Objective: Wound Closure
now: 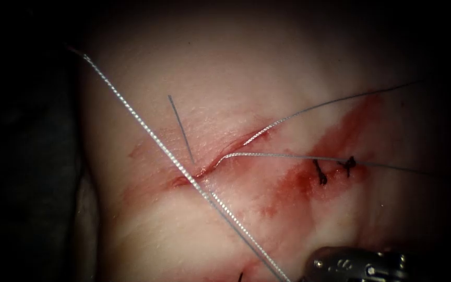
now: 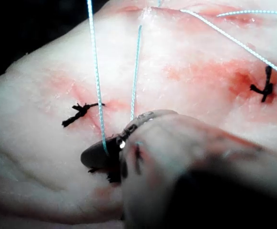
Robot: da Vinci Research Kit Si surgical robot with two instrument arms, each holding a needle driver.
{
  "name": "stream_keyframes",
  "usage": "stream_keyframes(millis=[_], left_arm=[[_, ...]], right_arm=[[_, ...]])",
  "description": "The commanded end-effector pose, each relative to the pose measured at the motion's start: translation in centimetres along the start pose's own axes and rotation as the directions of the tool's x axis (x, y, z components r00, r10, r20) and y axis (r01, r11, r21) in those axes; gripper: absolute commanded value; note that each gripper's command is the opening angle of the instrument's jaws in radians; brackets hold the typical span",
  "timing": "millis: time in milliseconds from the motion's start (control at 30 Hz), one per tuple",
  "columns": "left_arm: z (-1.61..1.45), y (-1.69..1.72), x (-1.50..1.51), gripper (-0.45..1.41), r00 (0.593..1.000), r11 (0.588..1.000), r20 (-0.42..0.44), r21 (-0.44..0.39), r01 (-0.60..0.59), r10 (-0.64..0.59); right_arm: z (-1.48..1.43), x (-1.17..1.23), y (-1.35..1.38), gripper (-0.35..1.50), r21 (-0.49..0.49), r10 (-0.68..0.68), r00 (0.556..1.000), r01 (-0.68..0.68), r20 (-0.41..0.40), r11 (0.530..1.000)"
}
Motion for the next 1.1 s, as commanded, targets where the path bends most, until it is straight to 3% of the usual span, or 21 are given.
stream_keyframes(millis=[33, 167, 400, 633, 900, 1100], left_arm=[[0.01, -0.04, 0.02, -0.45, 1.000, 1.000, -0.004, 0.004, -0.005, 0.005], [-0.12, 0.11, 0.18, -0.45, 0.998, 0.999, -0.032, 0.018, -0.051, 0.051], [-0.29, 0.22, 0.35, -0.45, 0.993, 0.995, -0.073, 0.044, -0.089, 0.092], [-0.31, 0.22, 0.37, -0.45, 0.987, 0.992, -0.103, 0.058, -0.114, 0.120], [-0.39, 0.25, 0.43, -0.45, 0.984, 0.990, -0.114, 0.066, -0.127, 0.134], [-0.41, 0.25, 0.44, -0.45, 0.983, 0.988, -0.119, 0.075, -0.132, 0.141]], right_arm=[[0.01, 0.00, 0.03, -0.35, -0.005, 0.013, 1.000, -0.013, 0.011, 1.000], [-0.15, -0.20, -0.07, -0.35, -0.041, 0.122, 0.991, -0.120, 0.047, 0.992], [-0.45, -0.40, -0.16, -0.35, -0.084, 0.179, 0.982, -0.173, 0.065, 0.981], [-0.72, -0.46, -0.26, -0.35, -0.122, 0.220, 0.974, -0.212, 0.060, 0.970], [-1.27, -0.69, -0.44, -0.35, -0.203, 0.284, 0.958, -0.269, 0.046, 0.941], [-1.82, -1.00, -0.62, -0.35, -0.278, 0.359, 0.933, -0.340, 0.020, 0.898]])
